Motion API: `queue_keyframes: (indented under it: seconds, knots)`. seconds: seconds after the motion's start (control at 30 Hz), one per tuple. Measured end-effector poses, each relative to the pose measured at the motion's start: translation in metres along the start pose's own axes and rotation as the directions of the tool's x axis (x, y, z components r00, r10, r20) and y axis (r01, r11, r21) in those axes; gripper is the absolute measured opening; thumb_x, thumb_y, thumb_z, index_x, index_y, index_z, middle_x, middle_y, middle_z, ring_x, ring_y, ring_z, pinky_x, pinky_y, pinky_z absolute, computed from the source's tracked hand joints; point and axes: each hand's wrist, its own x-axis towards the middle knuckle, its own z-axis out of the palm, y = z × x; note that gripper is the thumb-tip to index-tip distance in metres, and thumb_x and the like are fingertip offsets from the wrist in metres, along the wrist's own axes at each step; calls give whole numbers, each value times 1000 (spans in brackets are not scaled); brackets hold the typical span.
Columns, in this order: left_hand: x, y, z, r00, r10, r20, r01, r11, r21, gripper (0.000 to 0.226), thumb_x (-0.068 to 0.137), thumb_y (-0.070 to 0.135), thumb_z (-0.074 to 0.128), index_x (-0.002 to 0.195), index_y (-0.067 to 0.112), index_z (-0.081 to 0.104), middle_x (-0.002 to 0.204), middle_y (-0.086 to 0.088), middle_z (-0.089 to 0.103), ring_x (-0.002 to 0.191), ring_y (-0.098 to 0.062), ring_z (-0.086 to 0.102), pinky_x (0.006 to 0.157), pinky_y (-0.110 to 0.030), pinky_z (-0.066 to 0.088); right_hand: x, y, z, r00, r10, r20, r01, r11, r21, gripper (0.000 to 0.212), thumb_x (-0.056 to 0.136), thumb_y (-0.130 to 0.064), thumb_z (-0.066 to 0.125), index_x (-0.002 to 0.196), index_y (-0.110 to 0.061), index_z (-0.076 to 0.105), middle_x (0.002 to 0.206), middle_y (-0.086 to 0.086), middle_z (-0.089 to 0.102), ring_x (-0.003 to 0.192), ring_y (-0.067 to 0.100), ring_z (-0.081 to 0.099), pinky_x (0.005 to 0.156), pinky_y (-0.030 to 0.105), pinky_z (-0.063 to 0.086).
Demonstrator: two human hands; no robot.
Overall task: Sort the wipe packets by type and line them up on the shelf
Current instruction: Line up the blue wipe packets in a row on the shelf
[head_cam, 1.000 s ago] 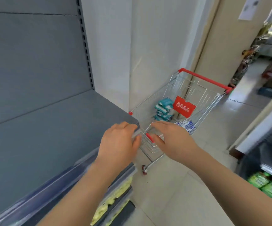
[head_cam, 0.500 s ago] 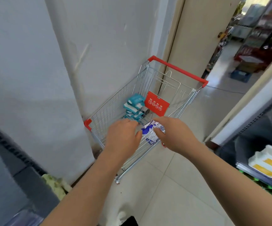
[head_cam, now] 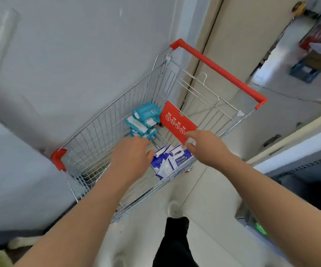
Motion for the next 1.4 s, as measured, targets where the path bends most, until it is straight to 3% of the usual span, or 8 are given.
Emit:
queue_keyframes:
  seconds: [0.2, 0.4, 0.63, 0.87, 1.03, 1.1, 1.3, 1.4]
  knots:
    - [87, 11, 67, 971, -192, 146, 208, 972, -107, 34, 96, 40, 46, 124, 26, 59, 119, -1, 63, 108, -22, 58, 89, -36, 49, 131, 76, 41, 967, -139, 212, 152, 987, -46, 37, 95, -34, 52, 130, -23, 55, 132, 2, 57, 116, 23, 54, 95, 36, 45]
    - [142, 15, 143, 905, -309, 293, 375, 905, -201, 32, 97, 36, 48, 125, 26, 57, 122, 1, 61, 113, -23, 54, 94, -35, 46, 227, 125, 107, 850, -267, 454, 310, 950, -22, 28, 93, -27, 55, 113, -9, 62, 118, 13, 62, 111, 28, 55, 85, 31, 40]
    - [174, 2, 245, 787, -386, 481, 554, 784, -278, 29, 94, 29, 52, 122, 26, 60, 114, 5, 65, 108, -21, 58, 94, -38, 47, 285, 150, 194, 689, -314, 653, 455, 889, -53, 44, 92, -27, 59, 133, -13, 53, 130, 10, 57, 117, 27, 53, 90, 34, 43]
    - [173, -11, 336, 717, -372, 589, 660, 635, -402, 24, 90, 20, 62, 114, 19, 65, 106, 4, 67, 99, -16, 62, 92, -34, 49, 313, 166, 261, 567, -315, 761, 551, 832, -66, 33, 87, -25, 61, 118, -15, 57, 111, 7, 61, 99, 26, 57, 78, 37, 48]
    - [167, -13, 376, 714, -340, 612, 662, 611, -434, 33, 88, 17, 65, 121, 20, 63, 117, 6, 64, 104, -13, 60, 93, -25, 44, 314, 171, 281, 480, -374, 794, 662, 748, -48, 3, 86, -14, 57, 89, -13, 59, 82, 1, 54, 83, 23, 53, 64, 32, 32]
    - [169, -13, 383, 725, -336, 600, 649, 626, -433, 33, 86, 18, 67, 119, 23, 63, 114, 8, 63, 102, -13, 59, 90, -25, 44, 318, 172, 279, 487, -361, 795, 643, 764, -47, 21, 84, -7, 55, 70, -16, 44, 69, -3, 41, 69, 20, 44, 58, 33, 27]
    - [174, -8, 392, 754, -309, 579, 571, 744, -348, 25, 81, 31, 72, 103, 21, 66, 100, 1, 56, 95, -19, 58, 81, -32, 47, 337, 173, 261, 606, -328, 724, 575, 810, -114, 31, 87, -3, 51, 66, -18, 33, 70, -3, 40, 74, 21, 43, 54, 31, 24]
    - [172, -12, 395, 784, -337, 521, 579, 698, -420, 16, 82, 26, 72, 94, 19, 65, 104, 3, 45, 95, -17, 51, 85, -26, 41, 334, 177, 258, 631, -299, 716, 504, 859, -86, 33, 89, -2, 49, 68, -20, 30, 70, -5, 39, 72, 20, 45, 50, 27, 29]
